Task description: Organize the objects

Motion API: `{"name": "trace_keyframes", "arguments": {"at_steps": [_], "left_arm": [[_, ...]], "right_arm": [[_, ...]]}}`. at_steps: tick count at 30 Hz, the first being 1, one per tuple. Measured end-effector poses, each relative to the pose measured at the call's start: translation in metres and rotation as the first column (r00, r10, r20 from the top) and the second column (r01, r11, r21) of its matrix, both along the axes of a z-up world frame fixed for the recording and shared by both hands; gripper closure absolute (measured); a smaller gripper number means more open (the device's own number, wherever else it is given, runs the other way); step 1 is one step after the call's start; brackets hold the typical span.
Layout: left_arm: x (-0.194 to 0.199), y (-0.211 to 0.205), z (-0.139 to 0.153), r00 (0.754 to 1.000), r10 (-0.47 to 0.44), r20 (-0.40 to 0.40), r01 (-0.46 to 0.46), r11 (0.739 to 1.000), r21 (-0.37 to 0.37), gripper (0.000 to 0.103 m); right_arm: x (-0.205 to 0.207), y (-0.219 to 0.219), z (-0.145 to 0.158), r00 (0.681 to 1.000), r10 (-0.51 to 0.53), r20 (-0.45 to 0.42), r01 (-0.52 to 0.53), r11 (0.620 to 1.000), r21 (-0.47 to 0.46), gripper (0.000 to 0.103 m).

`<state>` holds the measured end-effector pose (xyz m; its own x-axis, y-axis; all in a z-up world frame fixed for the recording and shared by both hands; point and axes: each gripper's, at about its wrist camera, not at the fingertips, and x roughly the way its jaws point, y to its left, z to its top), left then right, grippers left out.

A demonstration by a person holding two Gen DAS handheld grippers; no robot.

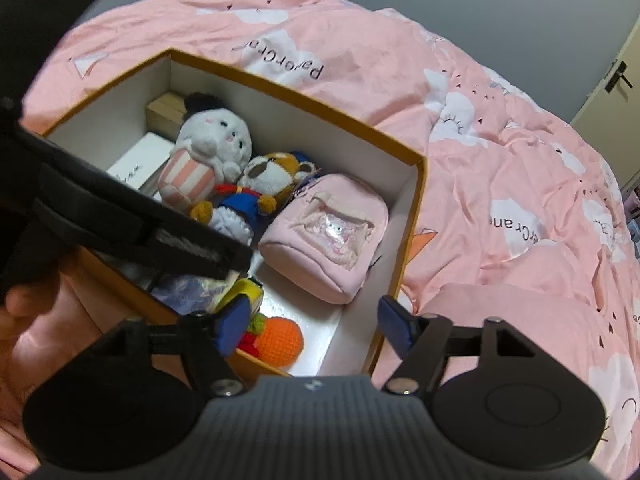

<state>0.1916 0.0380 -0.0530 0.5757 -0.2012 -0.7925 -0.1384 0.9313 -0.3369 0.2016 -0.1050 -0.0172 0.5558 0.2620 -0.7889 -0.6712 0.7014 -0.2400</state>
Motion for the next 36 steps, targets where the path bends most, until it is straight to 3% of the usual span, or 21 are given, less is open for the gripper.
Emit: {"name": "trace_keyframes", "arguments": {"at_steps": [8,12,16,22,36], "left_arm": [[-0.029,0.016,0.047,0.984,0.035,0.174,-0.069,0.978,0.195,0.058],[-0.048,0.015,0.07,0.963,0.018,0.269,-0.111,0.935,0.335,0.052],[-0.063,0.01,0.08,0.968,0.006,0.249,-0.122,0.883,0.453,0.049],[-0.091,0.013,0.083,0.974,0.01,0.227,-0.116,0.881,0.459,0.049],[-0.156,0.005,0.082,0.964,0.095,0.25,-0.199,0.878,0.436,0.048]], "right_arm": [[-0.01,-0.01,0.027,0.997,-0.075,0.027,0.07,0.988,0.141,0.029],[-0.019,-0.018,0.049,0.991,-0.133,0.035,0.119,0.955,0.274,0.025],[-0.035,-0.02,0.063,0.985,-0.167,0.037,0.14,0.913,0.382,0.022],[-0.057,-0.018,0.064,0.979,-0.205,0.01,0.177,0.865,0.47,0.02],[-0.12,-0.025,0.044,0.979,-0.2,0.025,0.168,0.877,0.451,0.019]]}}
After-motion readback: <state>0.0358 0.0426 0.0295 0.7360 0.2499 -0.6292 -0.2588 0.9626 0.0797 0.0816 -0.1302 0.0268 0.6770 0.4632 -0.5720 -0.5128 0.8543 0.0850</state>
